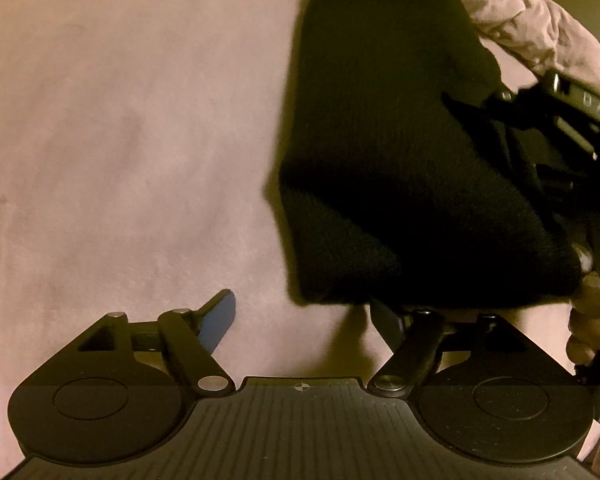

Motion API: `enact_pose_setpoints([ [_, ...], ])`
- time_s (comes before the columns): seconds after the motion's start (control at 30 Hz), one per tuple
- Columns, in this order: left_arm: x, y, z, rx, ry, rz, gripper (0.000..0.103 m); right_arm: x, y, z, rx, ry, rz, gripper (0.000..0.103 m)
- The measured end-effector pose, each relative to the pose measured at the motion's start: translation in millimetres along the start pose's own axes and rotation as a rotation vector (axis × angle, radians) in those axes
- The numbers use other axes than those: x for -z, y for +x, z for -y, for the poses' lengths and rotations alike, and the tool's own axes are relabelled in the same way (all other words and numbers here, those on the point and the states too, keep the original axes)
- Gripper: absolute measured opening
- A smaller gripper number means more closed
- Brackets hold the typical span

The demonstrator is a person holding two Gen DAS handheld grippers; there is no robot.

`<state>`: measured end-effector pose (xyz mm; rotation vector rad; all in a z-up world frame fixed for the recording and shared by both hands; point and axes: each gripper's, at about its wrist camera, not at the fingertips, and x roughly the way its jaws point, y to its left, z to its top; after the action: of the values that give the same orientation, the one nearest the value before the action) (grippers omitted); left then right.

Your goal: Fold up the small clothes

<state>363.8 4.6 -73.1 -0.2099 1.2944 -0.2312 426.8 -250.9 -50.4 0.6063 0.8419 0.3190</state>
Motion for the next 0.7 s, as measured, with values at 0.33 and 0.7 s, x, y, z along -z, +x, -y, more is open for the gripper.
enact_pose_setpoints([
  [0.33,-6.6,5.2,-0.3,0.009,-0.009,-0.015,0.083,5.0,-7.8,2.0,0.103,-0.006,0.007,0.067],
  [0.7,-7.1,7.5,0.2,0.016,-0.015,-0.011,0.084,-0.6,2.9,-2.0,0.069,-0.008,0.003,0.054],
])
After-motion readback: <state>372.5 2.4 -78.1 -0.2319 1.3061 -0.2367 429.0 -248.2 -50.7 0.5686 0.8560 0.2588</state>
